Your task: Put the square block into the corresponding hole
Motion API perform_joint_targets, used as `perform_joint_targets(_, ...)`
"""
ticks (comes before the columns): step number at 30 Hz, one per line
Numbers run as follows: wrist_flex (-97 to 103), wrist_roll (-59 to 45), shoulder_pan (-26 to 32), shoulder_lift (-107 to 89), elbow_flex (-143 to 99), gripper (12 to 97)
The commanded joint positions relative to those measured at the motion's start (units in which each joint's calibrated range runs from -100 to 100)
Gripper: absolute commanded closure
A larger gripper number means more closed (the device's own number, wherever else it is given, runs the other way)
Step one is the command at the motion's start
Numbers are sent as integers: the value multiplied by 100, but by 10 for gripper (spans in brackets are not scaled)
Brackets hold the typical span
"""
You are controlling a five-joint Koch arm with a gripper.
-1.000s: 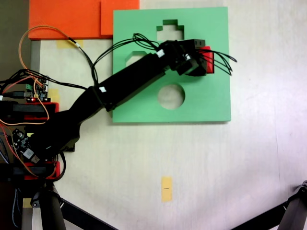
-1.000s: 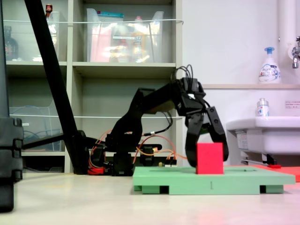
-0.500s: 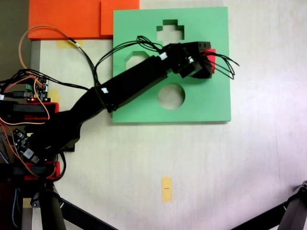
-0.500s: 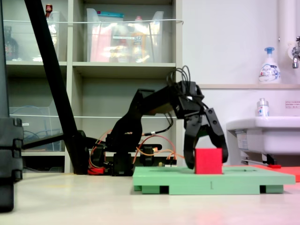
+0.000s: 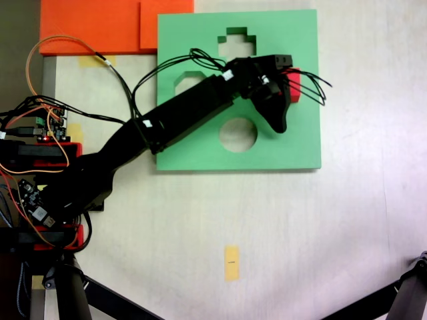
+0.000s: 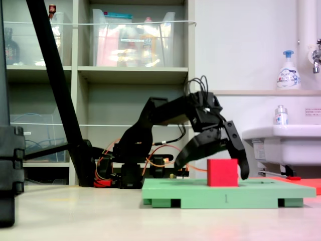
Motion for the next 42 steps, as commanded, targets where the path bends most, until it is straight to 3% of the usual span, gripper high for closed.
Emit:
perform_joint_targets(1,-313,-20,44,-820,232,131)
perform_joint_targets(6,-1064,-405,44,-2692,232,132)
perform_joint_targets(11,-1729,-1670,-93,-5136,222,135)
perform_joint_targets(13,-2046,-2593,-225,-6113,222,262)
perform_joint_targets(17,-2547,-4415,-640,-7943,92,351)
perform_joint_targets(20,-2403,-4420,-1035,-8711,102,479)
perform_joint_targets(26,-2383,-5158,-1626,-9396,-187,523)
perform_joint_targets(31,390,-5314,-1827,-11896,-4494,542)
perform_joint_targets(34,3481,-5499,-1885,-13488,-7525,600)
perform_joint_targets(37,6427,-5665,-1905,-14186,-10097,605)
perform_joint_targets(42,7699,-6061,-1827,-14186,-12630,601)
